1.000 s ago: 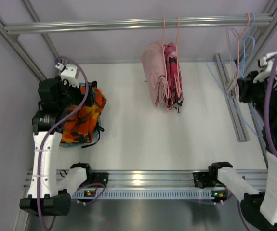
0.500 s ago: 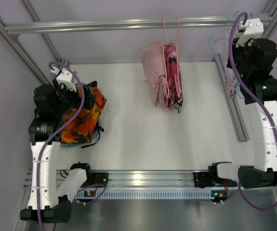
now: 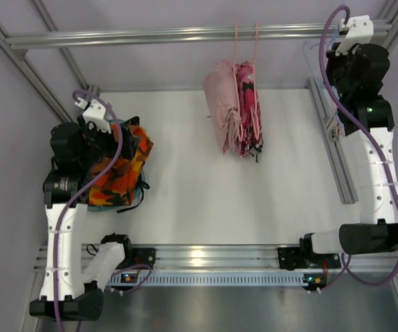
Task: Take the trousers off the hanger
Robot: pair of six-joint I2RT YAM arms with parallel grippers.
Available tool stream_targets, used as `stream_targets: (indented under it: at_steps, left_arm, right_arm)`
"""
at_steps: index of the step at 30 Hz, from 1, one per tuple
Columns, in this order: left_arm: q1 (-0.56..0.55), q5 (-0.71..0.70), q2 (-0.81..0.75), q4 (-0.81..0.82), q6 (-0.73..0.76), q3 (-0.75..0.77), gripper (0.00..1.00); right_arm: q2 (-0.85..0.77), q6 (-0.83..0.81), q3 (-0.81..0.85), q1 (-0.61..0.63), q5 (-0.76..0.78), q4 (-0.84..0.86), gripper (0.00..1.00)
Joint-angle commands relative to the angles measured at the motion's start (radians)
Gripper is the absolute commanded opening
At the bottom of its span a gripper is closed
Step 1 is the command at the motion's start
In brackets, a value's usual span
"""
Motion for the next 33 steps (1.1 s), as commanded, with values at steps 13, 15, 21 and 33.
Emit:
stream_targets:
  at_steps: [13, 15, 21, 33]
  left_arm:
    - [-0.001, 0.13, 0.04, 0.017, -0.039, 0.017, 0.98]
    - [-0.001, 0.175, 0.059, 0.017, -0.047, 0.035, 0.98]
    - [-0.001, 0.333, 0.128, 0.059, -0.185, 0.09, 0.96]
    - [-0.174, 0.399, 0.234, 0.76, -0.746, 0.023, 0.91]
  right_arm:
    - [-0.095, 0.025, -0.139, -0.022, -0.041, 0.014, 0.16]
    - [-0.109, 0.025, -0.139, -0.022, -0.044, 0.009, 0.24]
    - [-0.18, 0.045, -0.115, -0.022, -0.069, -0.043, 0.67]
    - [-0.393, 0.105, -0.116, -0.021, -0.176, -0.19, 0.99]
